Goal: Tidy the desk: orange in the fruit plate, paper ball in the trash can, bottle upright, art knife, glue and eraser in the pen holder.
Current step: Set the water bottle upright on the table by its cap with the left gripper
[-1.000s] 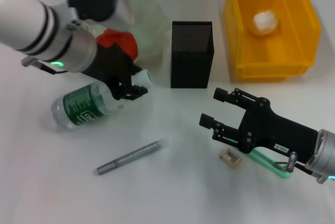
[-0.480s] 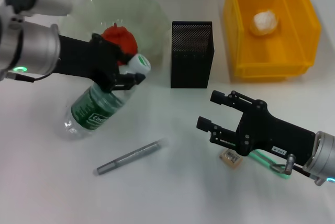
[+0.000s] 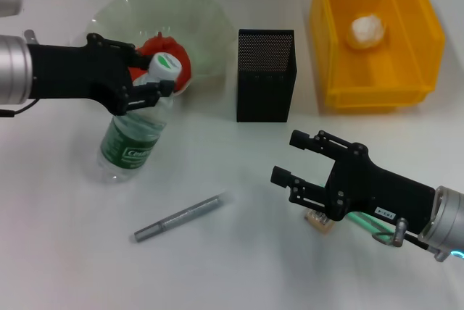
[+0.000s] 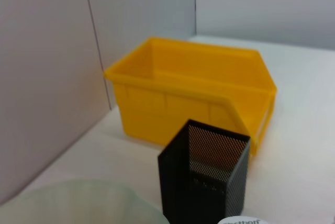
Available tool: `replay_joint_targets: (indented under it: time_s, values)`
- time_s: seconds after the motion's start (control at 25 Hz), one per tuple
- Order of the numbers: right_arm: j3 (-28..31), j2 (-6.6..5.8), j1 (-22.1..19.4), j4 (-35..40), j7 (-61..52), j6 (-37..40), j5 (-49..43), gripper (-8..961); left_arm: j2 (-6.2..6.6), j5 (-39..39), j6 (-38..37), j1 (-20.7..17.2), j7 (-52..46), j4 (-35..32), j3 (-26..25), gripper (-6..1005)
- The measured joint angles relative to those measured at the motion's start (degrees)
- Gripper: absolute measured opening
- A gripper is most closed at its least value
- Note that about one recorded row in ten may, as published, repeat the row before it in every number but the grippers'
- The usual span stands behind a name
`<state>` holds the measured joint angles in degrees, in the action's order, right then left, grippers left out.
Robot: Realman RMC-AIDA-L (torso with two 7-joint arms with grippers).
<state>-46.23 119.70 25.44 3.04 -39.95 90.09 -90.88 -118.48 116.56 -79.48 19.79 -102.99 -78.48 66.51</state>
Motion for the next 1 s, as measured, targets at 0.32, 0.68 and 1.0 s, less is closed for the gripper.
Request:
replay_joint_targets:
  time_s: [0.32,0.68,1.0]
  values:
    - [0.0,0.0,0.0,-0.1,0.1,0.0,-0.2,718,0.16,-6.1,-0.6,-1.9,4.8,4.5,-6.5,460]
    - [0.0,0.0,0.1,-0.1,0.1,0.0,-0.2,718,0.18,-8.2,-3.3,-2.2,9.2,8.3,-13.1,468]
    - [0.0,0.0,0.4,-0.1,0.1,0.2,0.0,719,0.17,-8.4,-3.8,-2.2,10.5,8.4,-15.0,475]
